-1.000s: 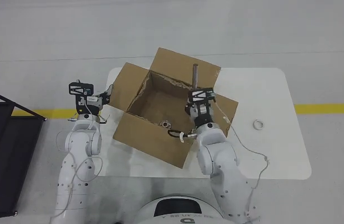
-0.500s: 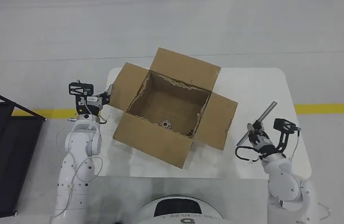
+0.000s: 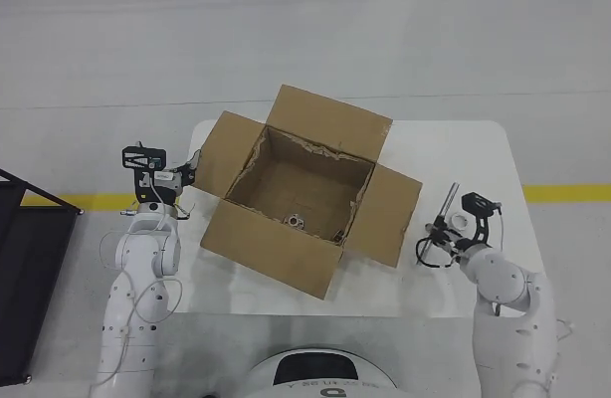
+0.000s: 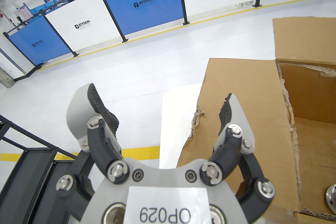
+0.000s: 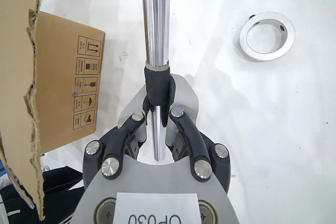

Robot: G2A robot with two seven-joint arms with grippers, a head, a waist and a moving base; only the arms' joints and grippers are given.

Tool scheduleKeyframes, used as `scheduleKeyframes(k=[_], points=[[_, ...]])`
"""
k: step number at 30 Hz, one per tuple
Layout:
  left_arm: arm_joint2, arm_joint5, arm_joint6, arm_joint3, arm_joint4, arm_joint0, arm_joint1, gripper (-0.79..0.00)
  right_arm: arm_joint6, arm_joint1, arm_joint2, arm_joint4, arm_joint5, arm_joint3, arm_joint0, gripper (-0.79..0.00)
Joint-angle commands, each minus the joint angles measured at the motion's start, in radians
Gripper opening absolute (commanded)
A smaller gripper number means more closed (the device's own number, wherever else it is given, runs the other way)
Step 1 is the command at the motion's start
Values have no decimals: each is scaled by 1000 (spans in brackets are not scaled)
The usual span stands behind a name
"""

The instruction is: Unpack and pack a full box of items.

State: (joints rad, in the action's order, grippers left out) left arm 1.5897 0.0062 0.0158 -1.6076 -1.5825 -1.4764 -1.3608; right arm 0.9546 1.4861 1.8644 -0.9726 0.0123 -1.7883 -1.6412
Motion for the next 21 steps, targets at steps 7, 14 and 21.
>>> scheduleKeyframes(k=[7, 14, 21], points=[[0, 0, 0, 0, 0, 0, 0, 0, 92, -17, -30, -80, -83, 87, 93, -785], [0, 0, 0, 0, 0, 0, 0, 0, 134, -29, -45, -108, -116, 127, 127, -785], [0, 0, 0, 0, 0, 0, 0, 0, 178, -43, -52, -128, -141, 207, 181, -785]])
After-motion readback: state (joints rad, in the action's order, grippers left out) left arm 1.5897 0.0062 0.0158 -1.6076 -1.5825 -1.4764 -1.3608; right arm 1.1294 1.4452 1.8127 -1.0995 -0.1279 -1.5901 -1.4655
